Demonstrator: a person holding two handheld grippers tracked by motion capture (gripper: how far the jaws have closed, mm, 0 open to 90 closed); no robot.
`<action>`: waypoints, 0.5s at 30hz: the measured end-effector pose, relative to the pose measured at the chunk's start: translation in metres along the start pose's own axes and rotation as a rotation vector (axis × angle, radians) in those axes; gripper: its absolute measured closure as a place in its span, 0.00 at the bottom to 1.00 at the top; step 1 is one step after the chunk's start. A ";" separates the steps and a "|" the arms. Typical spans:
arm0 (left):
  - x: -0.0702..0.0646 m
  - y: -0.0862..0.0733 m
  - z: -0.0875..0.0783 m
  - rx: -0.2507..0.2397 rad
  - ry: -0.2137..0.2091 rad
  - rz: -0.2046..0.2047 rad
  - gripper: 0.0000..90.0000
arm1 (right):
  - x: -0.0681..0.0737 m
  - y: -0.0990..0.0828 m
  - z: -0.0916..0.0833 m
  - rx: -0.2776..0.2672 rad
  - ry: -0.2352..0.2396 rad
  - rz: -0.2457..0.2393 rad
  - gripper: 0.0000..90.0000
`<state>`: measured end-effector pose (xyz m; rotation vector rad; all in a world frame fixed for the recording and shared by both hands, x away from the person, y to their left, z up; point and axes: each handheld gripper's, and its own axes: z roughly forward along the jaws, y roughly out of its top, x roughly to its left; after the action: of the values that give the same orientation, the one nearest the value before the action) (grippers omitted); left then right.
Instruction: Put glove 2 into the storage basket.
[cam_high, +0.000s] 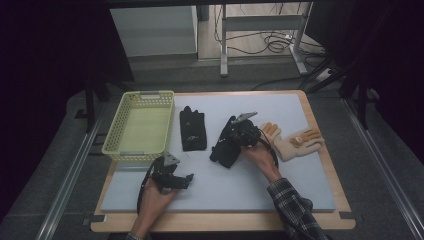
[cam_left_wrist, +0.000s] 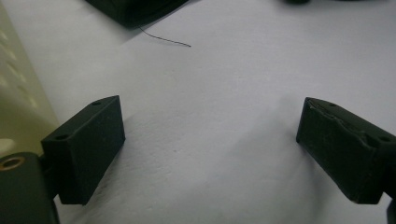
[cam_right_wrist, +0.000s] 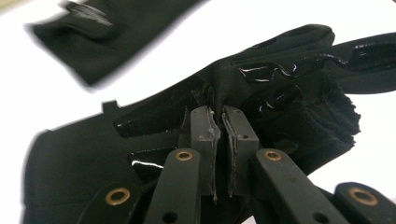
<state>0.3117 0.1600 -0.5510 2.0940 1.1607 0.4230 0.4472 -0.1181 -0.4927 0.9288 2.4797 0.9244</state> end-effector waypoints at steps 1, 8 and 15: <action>0.000 0.000 0.000 -0.001 -0.001 0.002 0.09 | 0.004 0.001 -0.006 -0.010 0.014 -0.006 0.92; 0.000 0.000 0.000 -0.003 0.000 0.001 0.09 | 0.042 -0.001 -0.047 -0.071 0.156 -0.091 0.92; 0.000 0.000 0.000 -0.003 0.001 0.001 0.09 | 0.069 -0.030 -0.060 -0.046 0.246 -0.135 0.92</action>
<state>0.3119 0.1600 -0.5510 2.0916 1.1587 0.4257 0.3527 -0.1160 -0.4741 0.6565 2.6728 1.1022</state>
